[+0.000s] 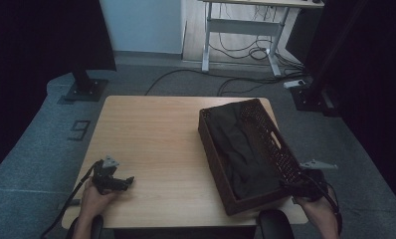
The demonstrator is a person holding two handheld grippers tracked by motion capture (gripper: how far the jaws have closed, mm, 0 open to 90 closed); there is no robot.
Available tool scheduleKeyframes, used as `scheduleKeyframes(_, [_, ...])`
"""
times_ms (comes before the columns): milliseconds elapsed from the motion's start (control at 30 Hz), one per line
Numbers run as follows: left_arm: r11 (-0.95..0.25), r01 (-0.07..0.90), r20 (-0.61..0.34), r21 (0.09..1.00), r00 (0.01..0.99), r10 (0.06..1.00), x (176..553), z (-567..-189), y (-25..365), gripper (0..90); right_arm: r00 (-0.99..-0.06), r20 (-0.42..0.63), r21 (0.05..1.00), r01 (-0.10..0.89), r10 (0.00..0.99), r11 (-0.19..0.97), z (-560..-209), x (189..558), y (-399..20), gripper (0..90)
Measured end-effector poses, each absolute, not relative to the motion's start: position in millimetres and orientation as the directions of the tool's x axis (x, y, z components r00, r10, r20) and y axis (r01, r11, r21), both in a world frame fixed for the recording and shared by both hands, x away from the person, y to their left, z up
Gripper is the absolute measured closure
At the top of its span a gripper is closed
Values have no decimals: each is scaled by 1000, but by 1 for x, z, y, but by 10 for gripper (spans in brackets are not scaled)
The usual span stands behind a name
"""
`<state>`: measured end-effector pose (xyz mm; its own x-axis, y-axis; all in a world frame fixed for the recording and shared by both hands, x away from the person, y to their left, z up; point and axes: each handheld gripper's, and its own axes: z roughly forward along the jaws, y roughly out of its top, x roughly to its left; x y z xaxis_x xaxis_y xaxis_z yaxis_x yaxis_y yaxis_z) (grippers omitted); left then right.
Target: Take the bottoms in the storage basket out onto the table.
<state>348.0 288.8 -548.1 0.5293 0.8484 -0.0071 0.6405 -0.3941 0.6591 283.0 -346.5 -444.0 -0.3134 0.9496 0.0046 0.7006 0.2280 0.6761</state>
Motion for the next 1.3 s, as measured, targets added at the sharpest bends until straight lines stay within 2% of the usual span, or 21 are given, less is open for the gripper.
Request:
scheduleKeyframes(200, [-396, 640, -7, 659, 532, 847, 347, -548, 289, 0, -294, -17, 692, 686, 956, 224, -441, 268, -349, 186])
scheduleKeyframes(433, [-397, 640, -8, 659, 533, 846, 347, -548, 289, 0, -293, -18, 693, 685, 956, 223, -440, 267, -349, 186])
scheduleKeyframes(700, [-396, 639, -8, 659, 533, 846, 347, -548, 289, 0, -337, -40, 683, 678, 941, 272, -433, 280, -345, 108])
scheduleKeyframes(833, [-397, 639, -7, 659, 533, 846, 347, -548, 289, 0, -365, -68, 698, 648, 929, 305, -421, 294, -334, 0])
scheduleKeyframes(1167, [-396, 639, -8, 659, 533, 846, 347, -548, 289, 0, -452, -14, 748, 587, 892, 309, -396, 351, -306, 0])
scheduleKeyframes(1300, [-396, 639, -8, 659, 533, 846, 347, -548, 289, 0, -453, 59, 763, 595, 890, 252, -396, 374, -302, 0])
